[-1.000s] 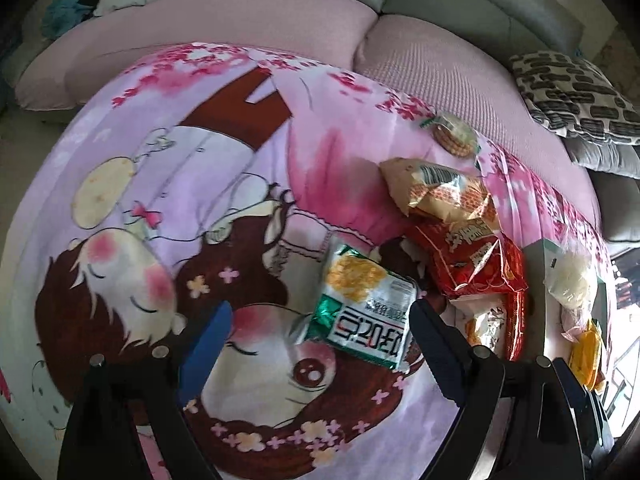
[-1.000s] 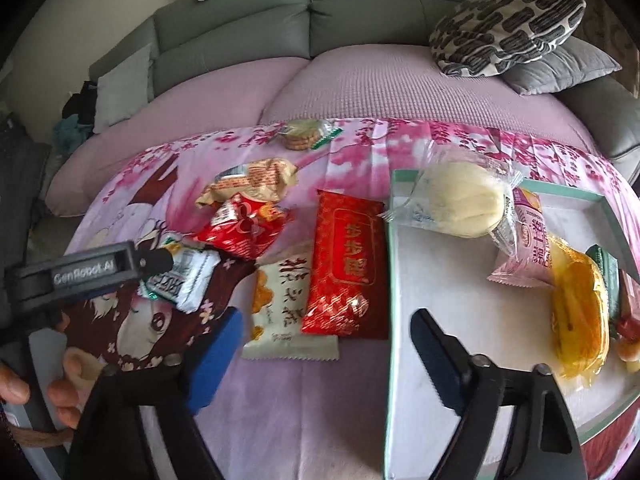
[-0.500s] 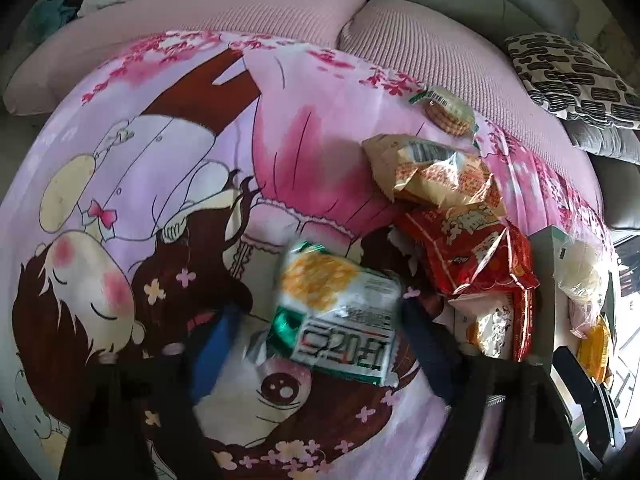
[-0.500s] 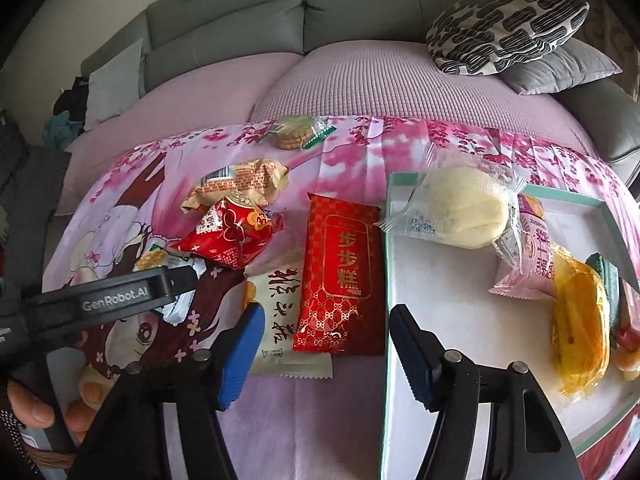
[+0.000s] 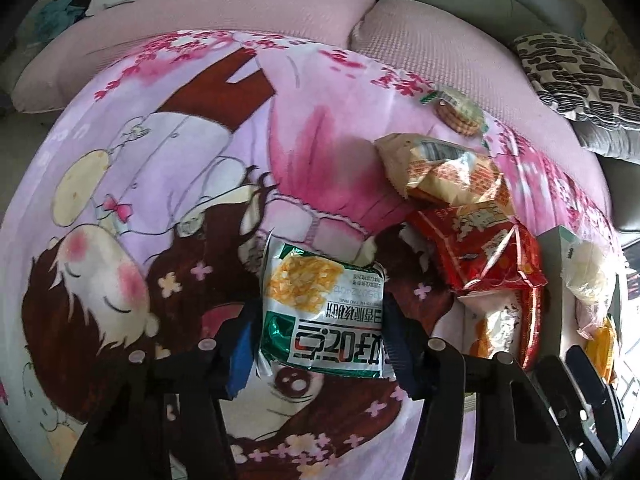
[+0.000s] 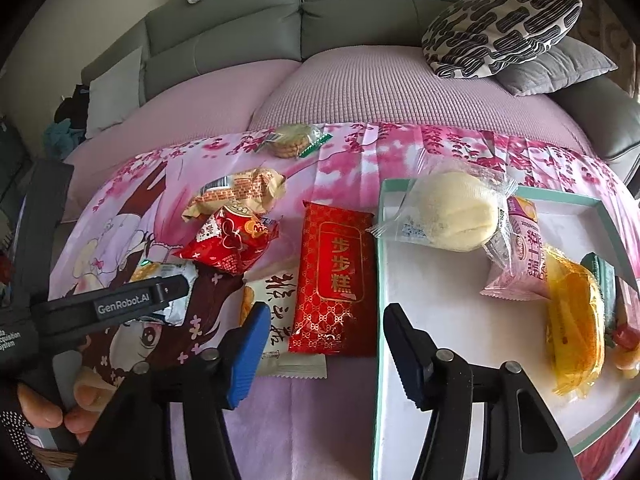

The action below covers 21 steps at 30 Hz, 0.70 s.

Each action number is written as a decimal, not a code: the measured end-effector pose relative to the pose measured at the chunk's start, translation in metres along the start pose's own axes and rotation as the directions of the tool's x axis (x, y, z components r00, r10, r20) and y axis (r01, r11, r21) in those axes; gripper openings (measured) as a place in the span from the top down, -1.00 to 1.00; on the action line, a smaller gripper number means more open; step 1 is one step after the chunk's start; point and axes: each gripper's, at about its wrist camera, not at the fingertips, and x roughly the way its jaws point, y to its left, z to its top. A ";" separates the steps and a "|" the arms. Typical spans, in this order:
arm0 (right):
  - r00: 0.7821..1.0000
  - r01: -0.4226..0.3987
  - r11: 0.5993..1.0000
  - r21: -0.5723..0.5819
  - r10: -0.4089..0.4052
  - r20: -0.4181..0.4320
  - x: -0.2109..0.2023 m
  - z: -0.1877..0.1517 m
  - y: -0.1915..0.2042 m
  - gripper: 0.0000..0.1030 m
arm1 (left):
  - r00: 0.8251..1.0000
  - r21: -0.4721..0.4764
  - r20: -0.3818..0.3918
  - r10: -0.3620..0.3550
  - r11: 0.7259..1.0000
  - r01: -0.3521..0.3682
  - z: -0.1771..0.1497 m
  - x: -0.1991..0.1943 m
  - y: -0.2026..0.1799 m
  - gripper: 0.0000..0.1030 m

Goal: Organize snacks
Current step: 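Grasp the green-and-white packet with the left gripper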

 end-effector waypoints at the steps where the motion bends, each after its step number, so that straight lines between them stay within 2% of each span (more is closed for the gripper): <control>1: 1.000 -0.002 1.000 0.001 0.002 0.000 0.000 0.000 0.000 -0.20 | 1.000 -0.008 0.000 0.013 1.000 -0.013 0.000 -0.001 0.003 -0.14; 5: 1.000 -0.011 1.000 -0.005 0.011 0.006 -0.003 0.000 0.002 -0.19 | 0.999 -0.042 0.001 0.049 0.998 -0.049 -0.002 -0.005 0.017 -0.14; 10: 0.999 -0.038 0.998 -0.055 0.039 0.009 -0.004 -0.001 0.018 -0.19 | 0.998 -0.091 -0.003 0.055 0.994 -0.055 -0.004 -0.008 0.032 -0.14; 12: 0.999 -0.048 0.996 -0.070 0.048 0.002 -0.002 -0.001 0.024 -0.15 | 0.998 -0.101 -0.004 0.058 0.993 -0.058 -0.005 -0.009 0.035 -0.14; 14: 0.998 -0.059 0.995 -0.086 0.058 -0.011 0.001 -0.002 0.031 0.01 | 0.998 -0.115 -0.004 0.058 0.992 -0.058 -0.006 -0.010 0.040 -0.14; 21: 0.995 -0.089 0.988 -0.124 0.084 -0.047 0.015 -0.003 0.051 0.01 | 0.999 -0.146 -0.002 0.052 0.988 -0.052 -0.006 -0.011 0.049 -0.14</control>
